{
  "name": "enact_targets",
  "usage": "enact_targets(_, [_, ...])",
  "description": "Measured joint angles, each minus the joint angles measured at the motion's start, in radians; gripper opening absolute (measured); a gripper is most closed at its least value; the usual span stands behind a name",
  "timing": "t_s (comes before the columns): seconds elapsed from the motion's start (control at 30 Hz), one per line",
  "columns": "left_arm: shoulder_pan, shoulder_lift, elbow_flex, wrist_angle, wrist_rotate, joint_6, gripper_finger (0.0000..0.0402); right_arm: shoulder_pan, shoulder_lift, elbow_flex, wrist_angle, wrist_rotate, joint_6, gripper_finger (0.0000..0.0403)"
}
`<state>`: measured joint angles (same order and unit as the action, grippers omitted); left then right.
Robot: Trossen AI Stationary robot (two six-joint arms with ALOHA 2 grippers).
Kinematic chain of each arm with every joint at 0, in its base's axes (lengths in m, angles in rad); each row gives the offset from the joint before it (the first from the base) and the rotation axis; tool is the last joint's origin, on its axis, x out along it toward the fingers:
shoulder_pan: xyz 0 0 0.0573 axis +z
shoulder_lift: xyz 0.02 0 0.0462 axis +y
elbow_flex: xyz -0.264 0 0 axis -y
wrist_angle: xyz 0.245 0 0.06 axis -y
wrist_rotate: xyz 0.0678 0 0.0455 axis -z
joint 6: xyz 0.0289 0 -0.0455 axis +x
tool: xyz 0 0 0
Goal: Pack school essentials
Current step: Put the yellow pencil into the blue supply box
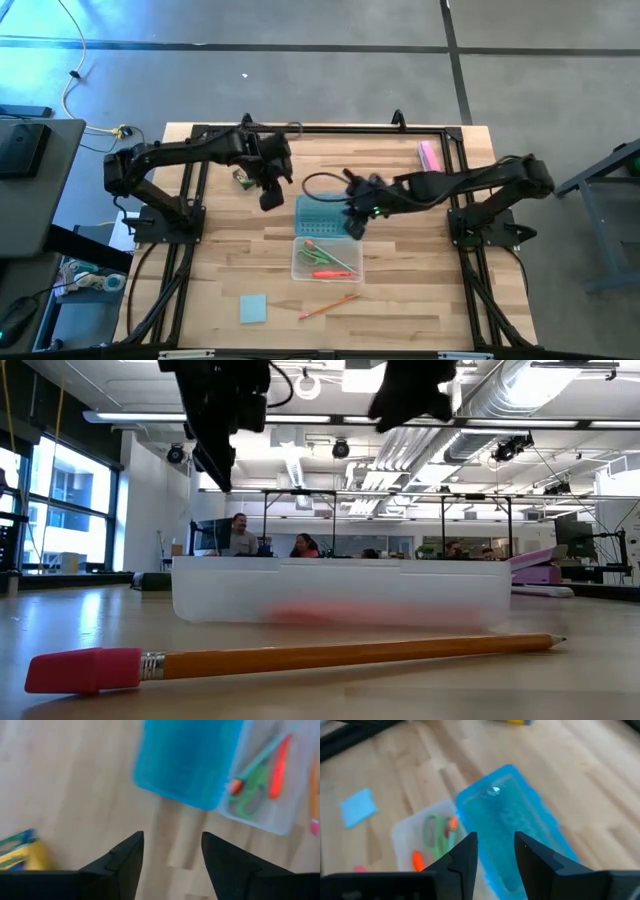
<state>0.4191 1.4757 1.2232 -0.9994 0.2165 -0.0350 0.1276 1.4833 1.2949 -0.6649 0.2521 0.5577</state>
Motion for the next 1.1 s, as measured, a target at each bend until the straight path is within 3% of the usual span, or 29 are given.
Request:
enact_targets(0.13, [-0.122, 0.000, 0.000, 0.016, 0.044, -0.067, 0.0195, -0.009, -0.080, 0.000, -0.101, 0.059, -0.001, 0.0117])
enact_targets(0.33, [-0.345, 0.000, 0.000, 0.093, 0.031, -0.253, 0.0193, -0.041, -0.175, 0.000, -0.182, 0.075, 0.015, 0.0117])
enact_targets(0.6, [-0.620, 0.011, 0.000, 0.253, -0.156, -0.396, 0.0193, -0.072, -0.230, 0.000, -0.239, 0.081, 0.028, 0.0117])
enact_targets(0.77, [-0.726, 0.037, 0.002, 0.318, -0.247, -0.487, 0.0193, -0.076, -0.233, 0.000, -0.244, 0.080, 0.029, 0.0117])
enact_targets(1.1, [-0.869, 0.150, 0.000, 0.406, -0.321, -0.701, 0.0193, -0.076, -0.233, -0.001, -0.256, 0.081, 0.044, 0.0117])
